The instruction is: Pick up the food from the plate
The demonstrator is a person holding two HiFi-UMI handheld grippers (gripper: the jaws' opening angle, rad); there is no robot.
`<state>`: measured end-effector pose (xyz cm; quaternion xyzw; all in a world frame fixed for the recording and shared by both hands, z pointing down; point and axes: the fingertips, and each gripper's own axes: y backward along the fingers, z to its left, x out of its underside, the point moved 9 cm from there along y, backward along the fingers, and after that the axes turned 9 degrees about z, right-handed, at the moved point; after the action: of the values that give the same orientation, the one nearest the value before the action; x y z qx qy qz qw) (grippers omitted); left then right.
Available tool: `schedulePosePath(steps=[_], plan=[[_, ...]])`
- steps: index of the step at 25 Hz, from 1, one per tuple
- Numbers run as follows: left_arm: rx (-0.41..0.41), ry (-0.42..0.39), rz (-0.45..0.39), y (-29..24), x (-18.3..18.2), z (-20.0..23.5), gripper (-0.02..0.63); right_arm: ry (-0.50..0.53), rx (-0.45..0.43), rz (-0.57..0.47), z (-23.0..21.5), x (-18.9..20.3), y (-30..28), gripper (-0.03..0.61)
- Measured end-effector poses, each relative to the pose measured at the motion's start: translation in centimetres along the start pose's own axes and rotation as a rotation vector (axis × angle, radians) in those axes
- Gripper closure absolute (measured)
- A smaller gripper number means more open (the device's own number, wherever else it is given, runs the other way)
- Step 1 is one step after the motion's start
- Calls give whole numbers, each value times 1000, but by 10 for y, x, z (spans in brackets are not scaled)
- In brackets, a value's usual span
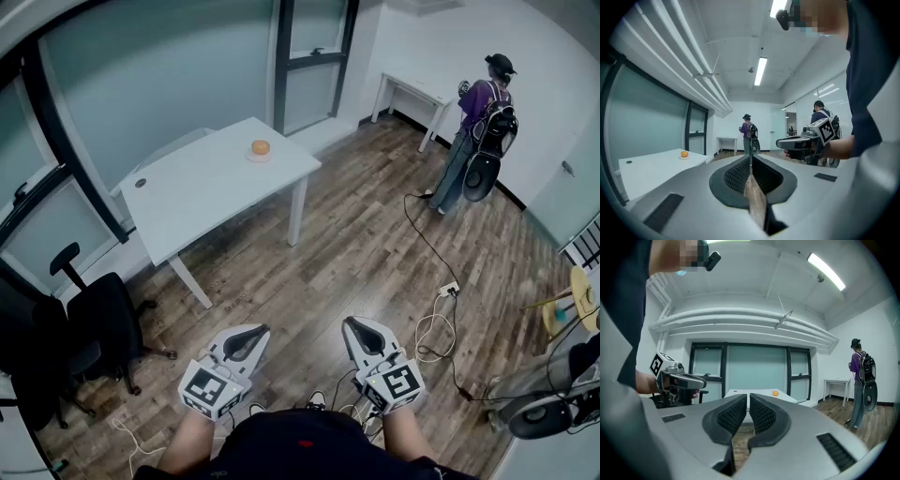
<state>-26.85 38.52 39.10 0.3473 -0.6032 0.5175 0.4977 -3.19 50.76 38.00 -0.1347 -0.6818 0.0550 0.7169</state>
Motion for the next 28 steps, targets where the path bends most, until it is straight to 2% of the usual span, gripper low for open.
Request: schedulePosePath(steps=[12, 17, 22, 28], plan=[[-2, 8, -7, 2, -1, -10, 580, 17, -39, -23, -2, 7, 7, 541], [-4, 9, -6, -1, -2, -16, 580, -27, -25, -53, -10, 8, 11, 541], [-7, 8, 21, -7, 1, -20, 580, -32, -22, -38, -18, 11, 11, 541], [-25, 45, 33, -40, -1, -32, 580, -15, -36, -17, -54, 23, 20, 541]])
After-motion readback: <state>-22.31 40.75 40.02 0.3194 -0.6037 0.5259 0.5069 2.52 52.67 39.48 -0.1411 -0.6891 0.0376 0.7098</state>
